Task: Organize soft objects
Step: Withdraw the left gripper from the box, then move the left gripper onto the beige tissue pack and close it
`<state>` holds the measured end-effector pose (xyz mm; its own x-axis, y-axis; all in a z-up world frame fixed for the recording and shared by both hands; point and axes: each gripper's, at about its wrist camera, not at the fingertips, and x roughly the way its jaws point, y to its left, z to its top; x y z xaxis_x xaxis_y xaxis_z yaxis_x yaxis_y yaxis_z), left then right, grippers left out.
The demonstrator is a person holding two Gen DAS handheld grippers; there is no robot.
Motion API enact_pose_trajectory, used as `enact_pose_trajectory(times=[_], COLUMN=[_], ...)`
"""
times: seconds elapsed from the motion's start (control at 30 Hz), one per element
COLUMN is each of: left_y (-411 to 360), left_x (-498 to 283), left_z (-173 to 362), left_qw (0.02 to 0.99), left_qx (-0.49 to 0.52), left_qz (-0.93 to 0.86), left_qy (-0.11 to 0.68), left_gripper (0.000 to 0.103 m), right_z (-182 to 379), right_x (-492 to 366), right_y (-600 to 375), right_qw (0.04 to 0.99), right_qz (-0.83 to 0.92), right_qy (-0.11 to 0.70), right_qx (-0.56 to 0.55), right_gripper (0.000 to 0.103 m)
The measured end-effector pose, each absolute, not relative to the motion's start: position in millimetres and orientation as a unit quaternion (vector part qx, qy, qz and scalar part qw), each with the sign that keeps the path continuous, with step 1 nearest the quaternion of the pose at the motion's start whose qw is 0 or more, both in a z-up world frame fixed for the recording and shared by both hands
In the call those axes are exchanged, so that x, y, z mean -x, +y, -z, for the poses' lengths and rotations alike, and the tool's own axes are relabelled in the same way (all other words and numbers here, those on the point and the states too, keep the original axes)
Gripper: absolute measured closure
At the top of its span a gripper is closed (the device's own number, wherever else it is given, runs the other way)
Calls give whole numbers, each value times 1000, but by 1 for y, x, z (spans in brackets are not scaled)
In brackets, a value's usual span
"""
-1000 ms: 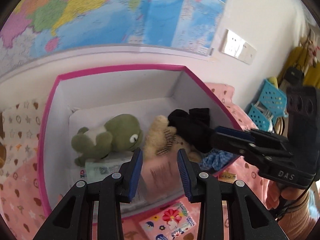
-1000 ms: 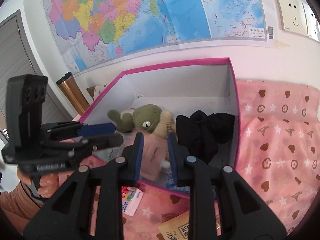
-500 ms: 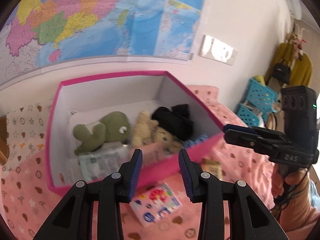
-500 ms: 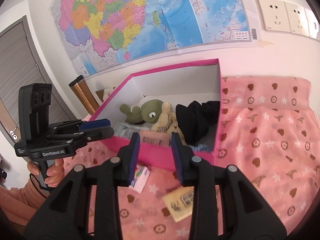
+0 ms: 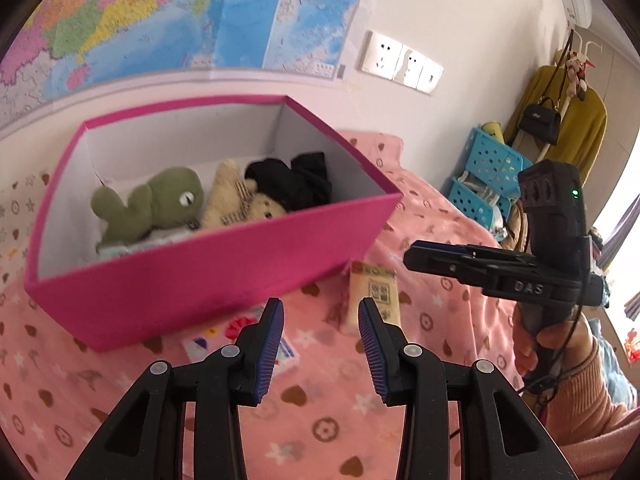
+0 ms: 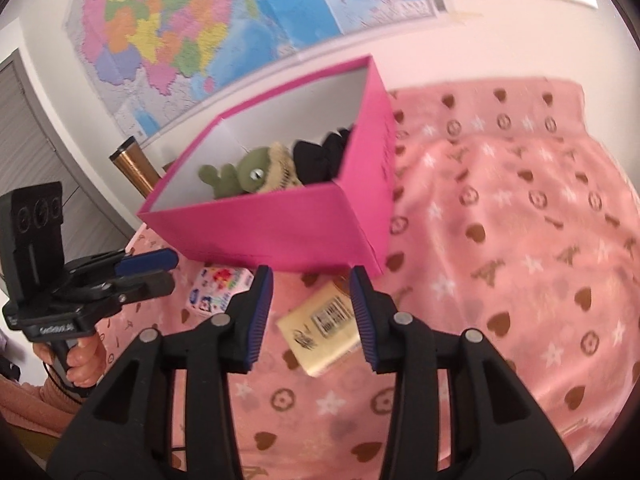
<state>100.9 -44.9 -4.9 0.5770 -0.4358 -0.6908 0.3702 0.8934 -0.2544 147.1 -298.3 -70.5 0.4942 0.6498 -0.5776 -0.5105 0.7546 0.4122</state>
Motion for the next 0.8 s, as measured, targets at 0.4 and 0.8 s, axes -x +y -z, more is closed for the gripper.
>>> enact_pose_trajectory(times=[0.4,0.8], left_y=[-64,-75], left_x=[-93,-98], left_z=[19,37], left_qw=[876,858], left_qx=[31,35], left_qz=[239,251], left_qy=[418,447], left_gripper=[64,64], right_z=[84,96], right_x=[-153,-170], right_y=[-308,-308], right_qw=[858,854], right_qz=[-315,-308], right_qy=[391,405], right_qx=[-105,-107], right_gripper=[60,59])
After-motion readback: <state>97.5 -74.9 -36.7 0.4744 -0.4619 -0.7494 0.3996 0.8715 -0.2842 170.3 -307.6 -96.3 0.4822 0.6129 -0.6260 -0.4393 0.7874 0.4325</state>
